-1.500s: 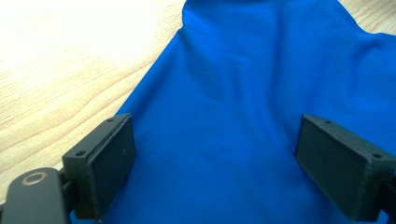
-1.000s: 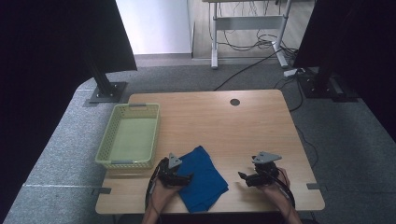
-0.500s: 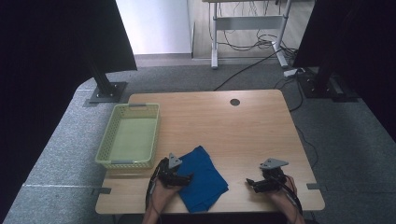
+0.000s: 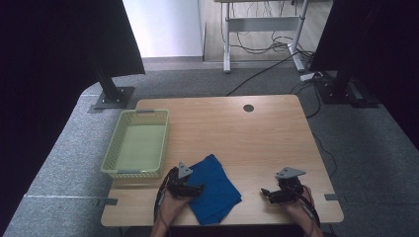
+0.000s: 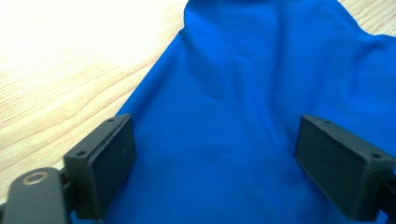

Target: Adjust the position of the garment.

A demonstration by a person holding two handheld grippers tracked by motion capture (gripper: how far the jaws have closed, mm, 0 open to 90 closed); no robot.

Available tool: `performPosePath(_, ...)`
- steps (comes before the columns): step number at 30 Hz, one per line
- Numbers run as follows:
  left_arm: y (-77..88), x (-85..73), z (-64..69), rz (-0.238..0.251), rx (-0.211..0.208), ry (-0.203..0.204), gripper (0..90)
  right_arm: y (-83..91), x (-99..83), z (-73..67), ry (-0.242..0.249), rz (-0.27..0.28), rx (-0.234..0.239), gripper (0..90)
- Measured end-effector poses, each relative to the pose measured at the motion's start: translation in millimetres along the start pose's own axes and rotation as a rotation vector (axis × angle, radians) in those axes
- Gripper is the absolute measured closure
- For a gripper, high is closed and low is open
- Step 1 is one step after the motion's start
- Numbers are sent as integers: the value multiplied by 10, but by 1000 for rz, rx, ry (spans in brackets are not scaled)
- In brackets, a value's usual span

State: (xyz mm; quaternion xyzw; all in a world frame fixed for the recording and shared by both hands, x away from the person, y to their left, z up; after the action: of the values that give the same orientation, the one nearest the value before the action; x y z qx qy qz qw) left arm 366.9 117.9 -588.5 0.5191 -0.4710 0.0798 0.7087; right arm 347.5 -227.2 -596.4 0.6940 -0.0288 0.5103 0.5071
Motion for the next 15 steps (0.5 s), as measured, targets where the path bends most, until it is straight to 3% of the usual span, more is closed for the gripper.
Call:
performPosePath(4, 36, 34, 28, 6, -22, 9, 144, 0, 0, 0, 0, 0, 0, 82)
performPosePath(11, 147, 59, 127, 17, -61, -14, 138, 0, 0, 0, 0, 1, 0, 82)
performPosePath(12, 144, 12, 171, -4, -82, -20, 138, 0, 0, 0, 0, 1, 0, 82)
performPosePath(14, 84, -55, 205, -40, -84, -41, 134, 0, 0, 0, 0, 0, -1, 83)
performPosePath(15, 74, -58, 212, -28, -81, -52, 117, 0, 0, 0, 0, 1, -1, 83)
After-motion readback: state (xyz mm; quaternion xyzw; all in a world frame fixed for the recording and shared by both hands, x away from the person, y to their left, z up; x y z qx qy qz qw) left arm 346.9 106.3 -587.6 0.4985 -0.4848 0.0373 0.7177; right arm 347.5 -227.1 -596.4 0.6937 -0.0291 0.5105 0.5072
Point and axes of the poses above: each handheld gripper's, and its own axes: y roughly backward along the jaws, x roughly out of its top, z roughly to its right, the point moved 5 cm from there along -y, roughly forward along the jaws, and after that the axes turned 3 degrees about y, right-handed, at the moved point
